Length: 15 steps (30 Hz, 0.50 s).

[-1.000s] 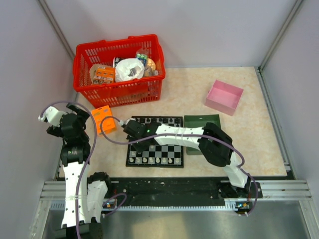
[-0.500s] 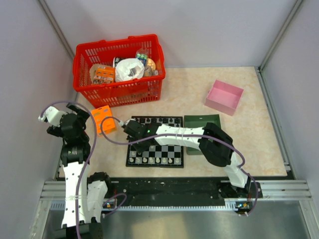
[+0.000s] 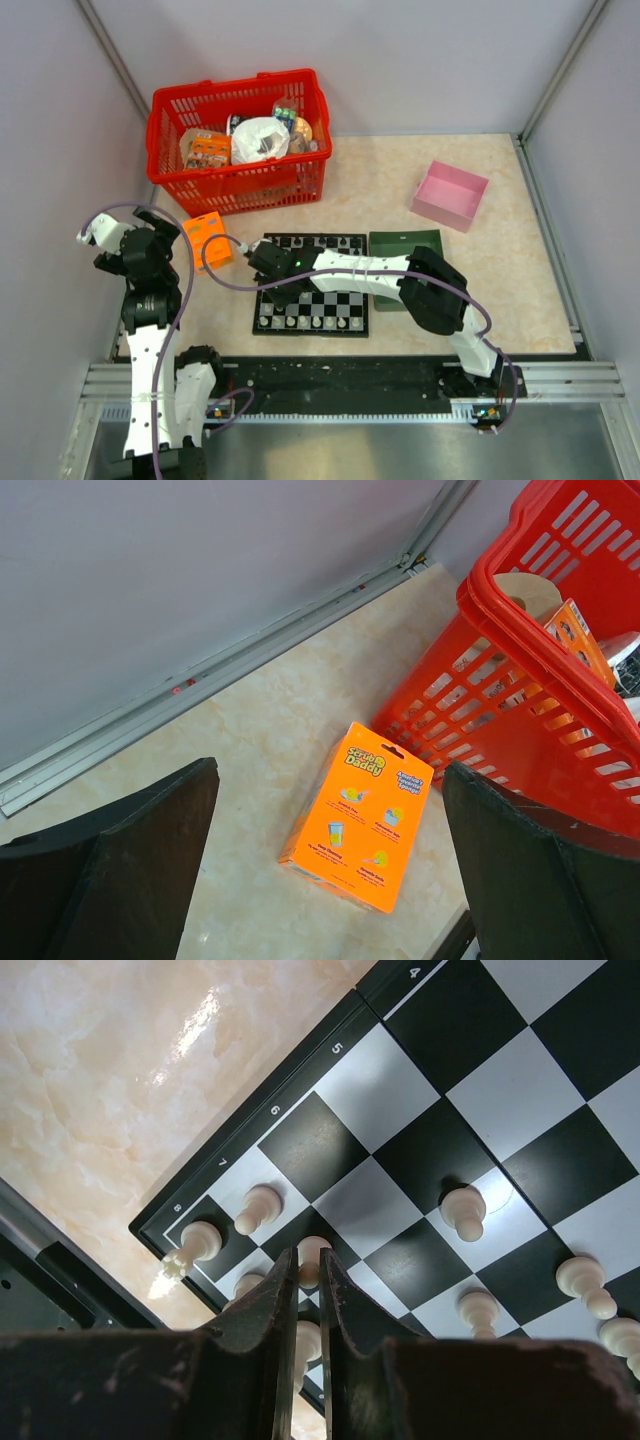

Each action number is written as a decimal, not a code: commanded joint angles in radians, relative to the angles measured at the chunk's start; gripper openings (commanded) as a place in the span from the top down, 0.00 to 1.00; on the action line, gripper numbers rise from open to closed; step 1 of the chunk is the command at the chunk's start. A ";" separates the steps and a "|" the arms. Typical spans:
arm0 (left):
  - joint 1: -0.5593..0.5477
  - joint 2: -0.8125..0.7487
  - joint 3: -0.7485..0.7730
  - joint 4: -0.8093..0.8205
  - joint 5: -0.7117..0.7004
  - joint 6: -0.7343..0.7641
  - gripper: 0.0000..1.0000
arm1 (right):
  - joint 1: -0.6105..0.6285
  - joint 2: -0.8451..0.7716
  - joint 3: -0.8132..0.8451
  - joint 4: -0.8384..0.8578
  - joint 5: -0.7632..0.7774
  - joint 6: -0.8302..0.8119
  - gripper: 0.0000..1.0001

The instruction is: Set up the chess pieces on the board

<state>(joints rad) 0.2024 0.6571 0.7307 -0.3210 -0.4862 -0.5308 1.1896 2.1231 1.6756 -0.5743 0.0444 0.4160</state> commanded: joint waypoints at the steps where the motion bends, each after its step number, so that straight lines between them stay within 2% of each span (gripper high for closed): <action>1: 0.005 -0.007 0.001 0.043 0.008 -0.008 0.01 | 0.018 -0.049 -0.002 0.005 -0.015 0.007 0.89; 9: 0.005 -0.007 -0.002 0.042 0.008 -0.011 0.01 | 0.021 -0.052 -0.001 0.005 -0.005 0.010 0.85; 15: 0.005 -0.008 -0.001 0.042 0.008 -0.011 0.01 | 0.019 -0.068 0.010 0.005 0.034 0.003 0.73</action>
<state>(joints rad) 0.2024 0.6571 0.7303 -0.3210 -0.4862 -0.5335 1.1961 2.1231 1.6756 -0.5762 0.0471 0.4213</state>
